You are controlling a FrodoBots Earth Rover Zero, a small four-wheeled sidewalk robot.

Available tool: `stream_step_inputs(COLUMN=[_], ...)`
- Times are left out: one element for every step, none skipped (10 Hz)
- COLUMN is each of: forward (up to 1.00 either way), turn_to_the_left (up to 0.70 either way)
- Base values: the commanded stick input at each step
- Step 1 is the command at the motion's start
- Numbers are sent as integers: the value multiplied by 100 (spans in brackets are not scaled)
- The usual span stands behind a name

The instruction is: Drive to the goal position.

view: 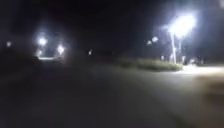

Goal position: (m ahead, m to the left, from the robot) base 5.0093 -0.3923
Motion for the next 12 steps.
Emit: stream_step_inputs(forward=[70,70,70,70,70,70,70,70,70,70,70,70], turn_to_the_left=[0,0,0,0,0,0,0,0,0,0,0,0])
